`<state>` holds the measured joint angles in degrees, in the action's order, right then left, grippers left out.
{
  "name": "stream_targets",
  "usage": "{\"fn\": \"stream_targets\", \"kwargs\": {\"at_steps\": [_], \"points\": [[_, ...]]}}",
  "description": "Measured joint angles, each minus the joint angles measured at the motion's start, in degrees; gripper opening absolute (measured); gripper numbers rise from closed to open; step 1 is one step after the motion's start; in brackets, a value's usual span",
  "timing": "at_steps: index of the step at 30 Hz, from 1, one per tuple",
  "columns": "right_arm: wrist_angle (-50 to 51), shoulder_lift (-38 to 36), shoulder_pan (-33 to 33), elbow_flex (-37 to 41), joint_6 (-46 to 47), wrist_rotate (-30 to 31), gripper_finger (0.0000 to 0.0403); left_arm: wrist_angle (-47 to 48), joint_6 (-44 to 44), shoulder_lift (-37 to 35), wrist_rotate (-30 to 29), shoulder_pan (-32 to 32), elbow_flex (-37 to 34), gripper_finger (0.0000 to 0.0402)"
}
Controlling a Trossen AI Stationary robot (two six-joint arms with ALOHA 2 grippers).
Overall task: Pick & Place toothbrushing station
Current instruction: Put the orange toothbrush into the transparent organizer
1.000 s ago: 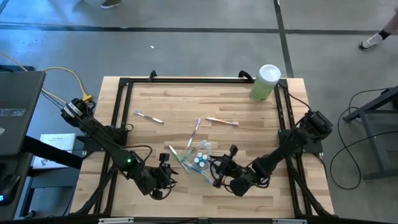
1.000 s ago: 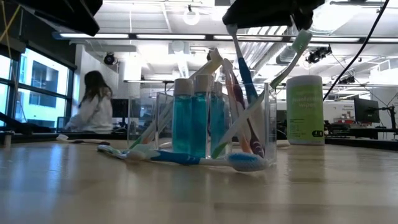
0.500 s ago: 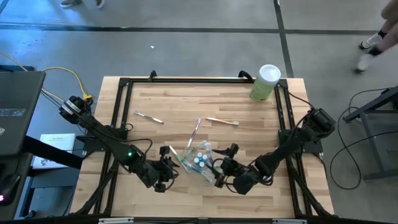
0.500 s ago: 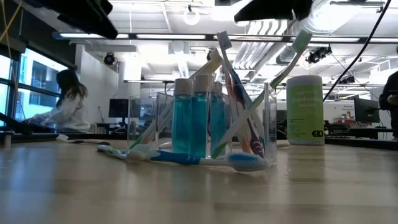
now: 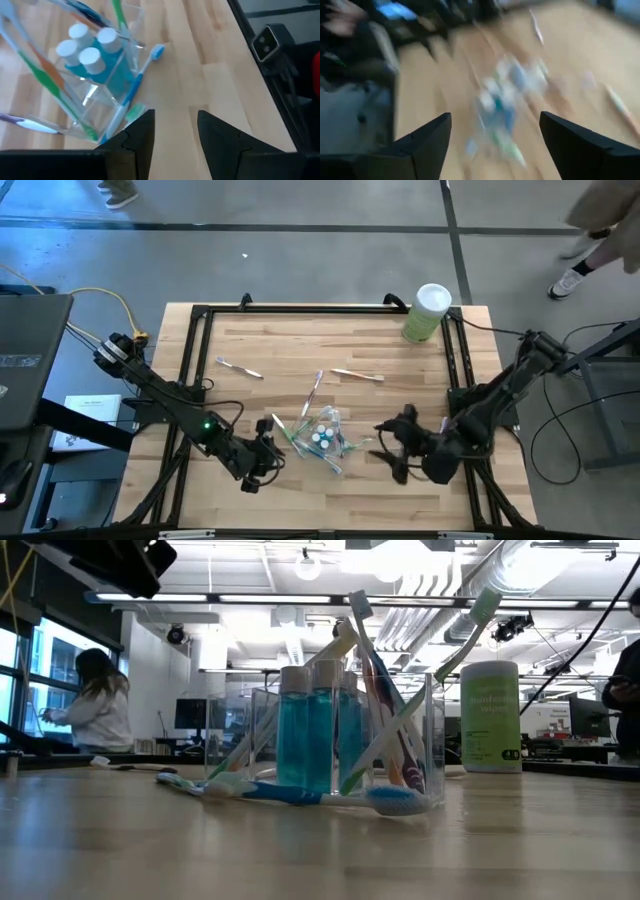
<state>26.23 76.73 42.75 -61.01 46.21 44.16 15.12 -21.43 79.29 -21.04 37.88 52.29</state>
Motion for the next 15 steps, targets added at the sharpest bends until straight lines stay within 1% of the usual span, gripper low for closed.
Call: {"fn": "stream_targets", "kwargs": {"at_steps": [2,5,7,10,12,15], "points": [[11.5,-0.6,0.0,0.0,12.2,-1.1,0.0291,0.1,0.7,0.0,1.2,0.0,0.0,0.0143],[28.1,-0.5,-0.5,0.2,28.6,-0.1,0.0285,-0.1,1.9,0.0,1.7,0.0,0.0,0.0143],[35.6,-0.5,-2.0,1.2,38.1,1.5,0.0282,-0.1,2.1,0.0,1.8,0.0,0.0,0.0143],[42.9,-0.5,-6.1,4.1,52.4,2.4,0.0277,-0.1,2.1,0.0,1.8,0.0,0.0,0.0143],[44.5,-0.5,-9.0,6.2,55.6,1.7,0.0275,-0.1,1.8,0.0,1.8,0.0,0.0,0.0143],[40.3,-0.5,-14.1,10.2,53.7,-1.7,0.0273,-0.1,1.7,0.0,1.9,0.2,0.0,0.0143]]}}
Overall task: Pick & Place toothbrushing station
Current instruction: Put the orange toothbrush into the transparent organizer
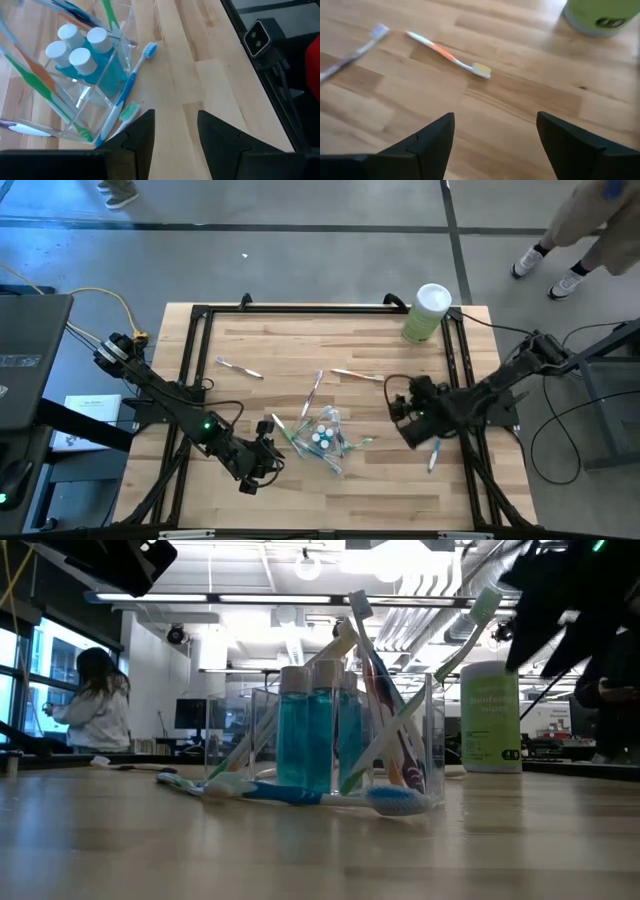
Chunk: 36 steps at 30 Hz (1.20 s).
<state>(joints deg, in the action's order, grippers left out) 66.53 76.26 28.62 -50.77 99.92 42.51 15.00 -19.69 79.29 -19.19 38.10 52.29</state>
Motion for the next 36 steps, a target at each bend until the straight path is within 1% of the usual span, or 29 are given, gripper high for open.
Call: {"fn": "stream_targets", "kwargs": {"at_steps": [4,7,10,13,16,19,26,28,33,36], "points": [[-13.6,0.0,-6.6,5.4,-11.8,-3.0,0.0272,0.0,0.3,0.0,1.7,0.0,0.0,0.0143],[-23.0,0.0,-11.8,8.4,-21.2,-5.4,0.0272,0.0,0.4,0.0,1.9,0.0,0.0,0.0143],[-30.5,0.0,-16.3,11.3,-30.2,-5.3,0.0272,0.0,0.4,0.0,1.9,0.0,0.0,0.0143],[-37.5,0.0,-20.7,14.2,-41.8,-6.7,0.0272,0.0,0.4,0.0,2.5,0.0,0.0,0.0143],[-45.0,0.0,-24.9,17.4,-53.6,-11.0,0.0272,0.0,0.6,0.0,4.0,0.0,0.0,0.0143],[-54.4,0.0,-28.8,21.2,-61.8,-15.3,0.0272,-0.6,2.1,0.0,4.4,0.0,0.0,0.0143],[-66.8,0.0,-36.9,28.0,-75.3,-23.1,0.0272,-1.7,4.6,0.0,4.4,0.0,0.0,0.0143],[-69.0,0.0,-38.7,29.5,-77.9,-25.8,0.0272,-1.9,4.9,0.0,4.4,0.0,0.0,0.0143],[-74.2,0.0,-42.2,32.6,-82.7,-34.5,0.0272,-2.4,4.9,0.0,4.5,-0.2,0.0,0.0143],[-76.9,0.3,-43.4,34.1,-85.7,-37.0,0.0272,-2.7,4.9,0.0,4.5,-0.2,0.0,0.0143]]}}
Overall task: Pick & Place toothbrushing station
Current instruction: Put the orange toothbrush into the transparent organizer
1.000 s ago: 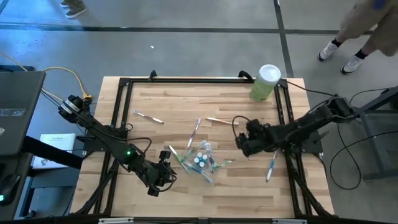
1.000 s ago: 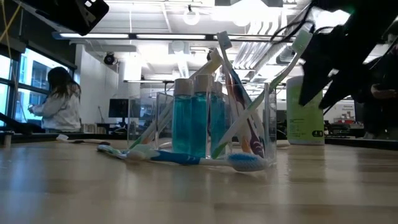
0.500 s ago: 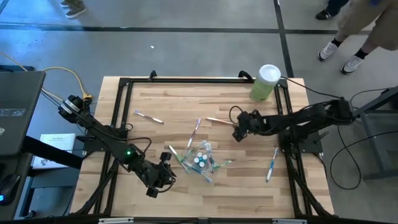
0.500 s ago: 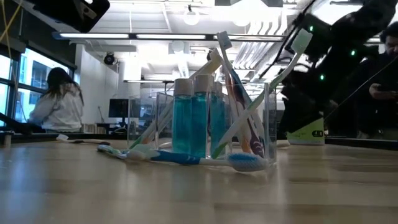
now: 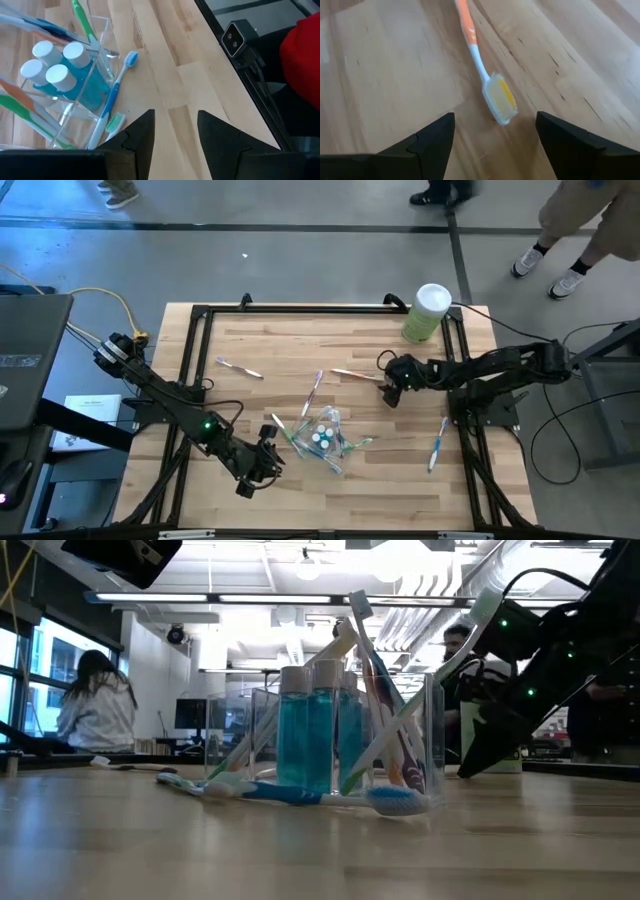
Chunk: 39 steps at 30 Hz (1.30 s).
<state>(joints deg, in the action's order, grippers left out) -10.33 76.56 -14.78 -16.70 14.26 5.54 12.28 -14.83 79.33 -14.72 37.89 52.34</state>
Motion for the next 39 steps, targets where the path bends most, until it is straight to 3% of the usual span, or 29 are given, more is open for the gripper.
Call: {"fn": "stream_targets", "kwargs": {"at_steps": [17,24,32,36,39], "points": [[-11.7,8.5,-2.5,0.4,-9.9,-6.0,0.0262,-2.0,0.3,0.0,2.0,-0.3,0.0,0.0143],[-10.4,9.0,-2.6,0.3,-9.8,-6.4,0.0176,-2.1,0.5,0.0,2.3,-0.3,0.0,0.0143],[-8.4,9.0,-2.5,0.3,-9.0,-4.4,0.0028,-2.0,0.4,0.0,2.6,-0.3,0.0,0.0143],[-8.7,9.0,-2.3,0.3,-4.6,-7.3,0.002,-2.1,-0.6,0.0,2.7,-0.3,0.0,0.0143],[-8.8,8.9,-0.8,0.3,-2.0,-5.4,0.0016,-1.9,-2.9,-0.3,2.7,-0.3,0.0,0.0143]]}}
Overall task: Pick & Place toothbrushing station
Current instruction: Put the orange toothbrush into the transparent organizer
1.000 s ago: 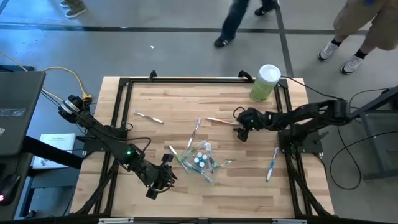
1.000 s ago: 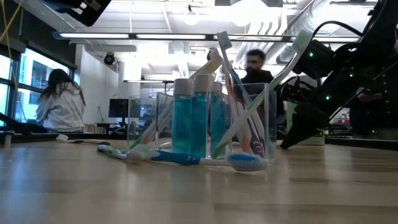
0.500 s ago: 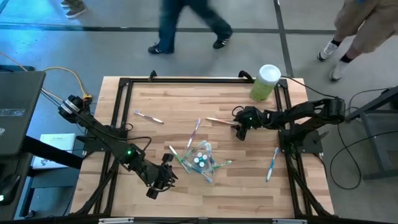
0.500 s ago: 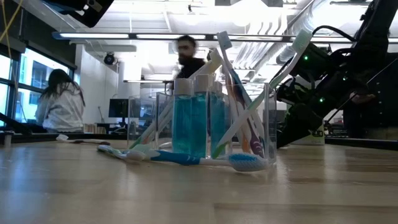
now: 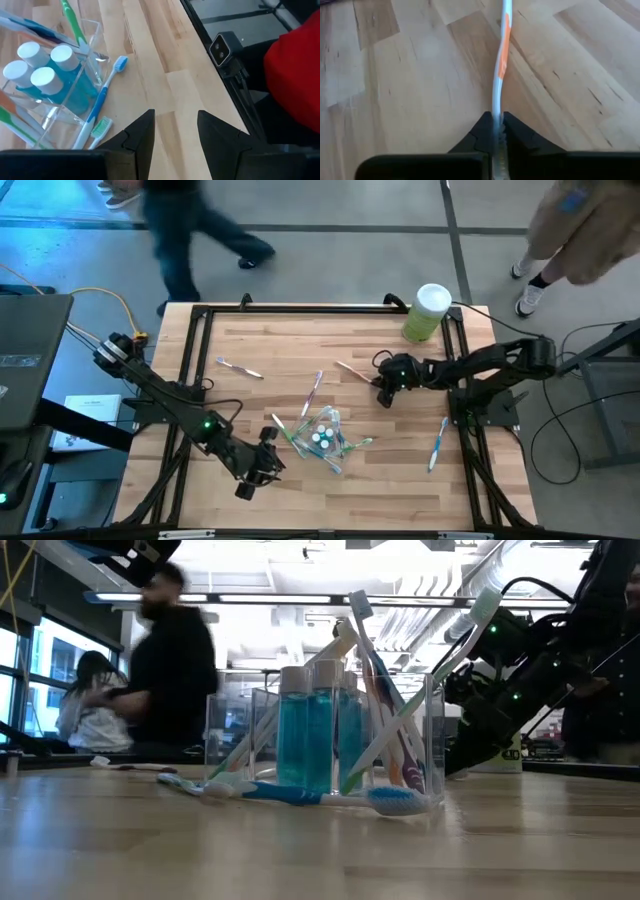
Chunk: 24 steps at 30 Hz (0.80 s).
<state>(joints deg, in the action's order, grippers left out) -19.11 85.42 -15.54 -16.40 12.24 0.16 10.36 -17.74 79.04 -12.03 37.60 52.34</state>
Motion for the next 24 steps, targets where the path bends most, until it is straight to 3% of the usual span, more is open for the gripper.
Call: {"fn": "stream_targets", "kwargs": {"at_steps": [10,17,24], "points": [[3.0,-6.0,11.2,0.5,4.6,11.1,0.0013,-0.3,-1.1,-2.8,-0.3,0.6,0.0,0.0143],[19.2,-15.4,20.5,-4.0,9.0,22.5,0.0012,-1.3,-0.2,-2.9,-0.6,0.9,0.0,0.0143],[34.4,-20.9,33.8,-15.4,10.0,36.6,0.0012,-4.7,-0.1,-4.1,-1.8,0.7,0.0,0.0143]]}}
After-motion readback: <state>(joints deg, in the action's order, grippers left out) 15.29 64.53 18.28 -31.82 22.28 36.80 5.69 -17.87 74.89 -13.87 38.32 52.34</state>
